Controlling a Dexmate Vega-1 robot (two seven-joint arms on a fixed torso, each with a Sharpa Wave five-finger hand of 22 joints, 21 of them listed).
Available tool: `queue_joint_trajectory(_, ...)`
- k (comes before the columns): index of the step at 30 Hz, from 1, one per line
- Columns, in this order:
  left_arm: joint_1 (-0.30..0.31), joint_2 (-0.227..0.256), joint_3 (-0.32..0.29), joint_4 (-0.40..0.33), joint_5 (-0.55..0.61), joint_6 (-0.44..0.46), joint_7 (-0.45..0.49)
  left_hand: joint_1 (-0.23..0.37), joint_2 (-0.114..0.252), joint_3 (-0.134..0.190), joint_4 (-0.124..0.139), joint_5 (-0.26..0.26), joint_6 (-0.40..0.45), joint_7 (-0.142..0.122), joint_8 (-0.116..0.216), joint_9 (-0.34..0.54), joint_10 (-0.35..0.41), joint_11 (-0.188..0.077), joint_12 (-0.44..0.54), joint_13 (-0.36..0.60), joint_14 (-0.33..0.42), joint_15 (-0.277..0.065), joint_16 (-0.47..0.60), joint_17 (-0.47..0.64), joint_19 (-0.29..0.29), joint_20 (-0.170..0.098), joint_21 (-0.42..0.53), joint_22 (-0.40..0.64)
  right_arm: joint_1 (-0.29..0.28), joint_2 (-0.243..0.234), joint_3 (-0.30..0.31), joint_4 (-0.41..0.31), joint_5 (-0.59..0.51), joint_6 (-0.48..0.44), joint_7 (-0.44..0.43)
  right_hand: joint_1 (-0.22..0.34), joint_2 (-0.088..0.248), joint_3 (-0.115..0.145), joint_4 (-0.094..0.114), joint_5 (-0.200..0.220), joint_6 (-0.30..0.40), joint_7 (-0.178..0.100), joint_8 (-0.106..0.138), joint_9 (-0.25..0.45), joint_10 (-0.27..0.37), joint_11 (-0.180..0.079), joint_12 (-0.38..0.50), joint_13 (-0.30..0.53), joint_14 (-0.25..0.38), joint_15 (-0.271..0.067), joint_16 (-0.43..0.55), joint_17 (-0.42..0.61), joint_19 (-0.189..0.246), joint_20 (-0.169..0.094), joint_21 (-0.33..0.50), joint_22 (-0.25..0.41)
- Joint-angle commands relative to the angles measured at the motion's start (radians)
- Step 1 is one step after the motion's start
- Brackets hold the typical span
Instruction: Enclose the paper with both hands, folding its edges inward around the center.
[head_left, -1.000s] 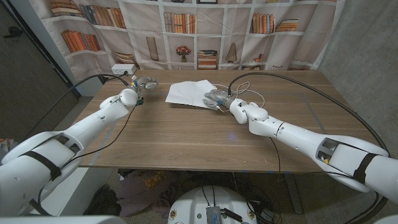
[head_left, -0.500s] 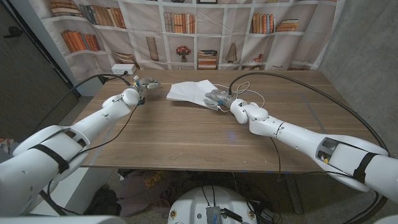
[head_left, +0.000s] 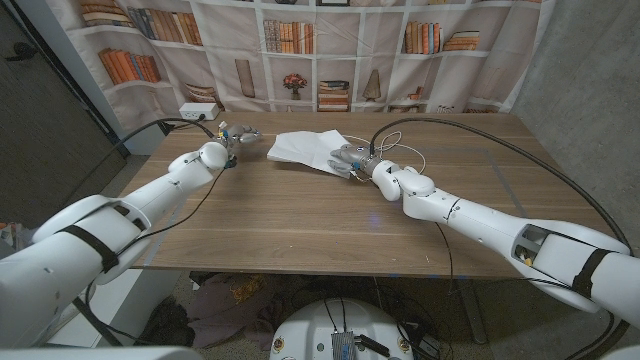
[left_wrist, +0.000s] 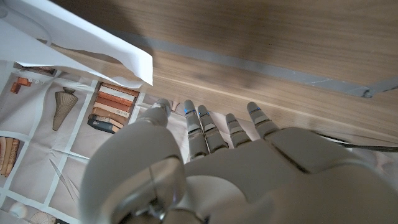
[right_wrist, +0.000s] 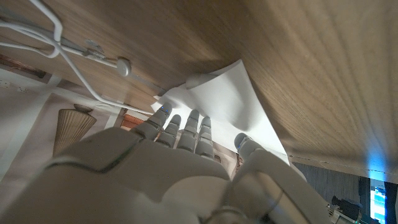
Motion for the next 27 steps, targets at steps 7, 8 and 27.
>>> queue_joint_trajectory(7,0.076,0.056,-0.036,-0.158,-0.028,0.031,0.012,-0.013,-0.002,0.000,0.005,-0.006,0.011,-0.001,0.000,0.003,0.006,-0.004,-0.005,0.002,0.002,-0.051,0.005,0.001,-0.005,-0.007,0.001,0.002,-0.010,-0.009,0.006,-0.007,-0.005,0.005,-0.006,-0.007,0.047,0.005,-0.002,0.006,0.008,0.000,0.005,0.000,0.006,0.003,0.006,-0.001,0.005,-0.069,0.004,0.001,0.010,-0.072,-0.004,0.002)
queue_joint_trajectory(8,0.087,0.066,-0.041,-0.181,-0.029,0.036,0.015,-0.014,-0.001,0.000,0.006,-0.006,0.012,-0.003,0.000,0.003,0.007,-0.005,-0.004,0.002,0.002,-0.051,0.006,0.002,-0.007,-0.008,0.000,0.002,-0.010,-0.008,0.006,-0.007,-0.005,0.005,-0.005,-0.007,0.047,0.005,-0.002,0.006,0.008,0.000,0.005,0.000,0.006,0.002,0.006,-0.001,0.005,-0.069,0.003,0.001,0.010,-0.071,-0.004,0.002)
queue_joint_trajectory(27,0.322,0.204,-0.182,-0.529,-0.085,0.067,0.083,-0.058,-0.037,-0.026,0.018,-0.015,0.059,0.015,0.010,0.001,0.020,0.003,-0.005,-0.001,0.004,-0.044,0.008,0.003,-0.017,-0.005,-0.003,0.003,-0.018,-0.005,0.001,-0.018,-0.016,-0.016,0.009,-0.007,0.046,0.008,-0.002,0.006,0.009,0.002,0.004,0.000,0.006,0.006,0.006,-0.001,0.003,-0.069,0.003,0.000,0.011,-0.071,-0.007,0.002)
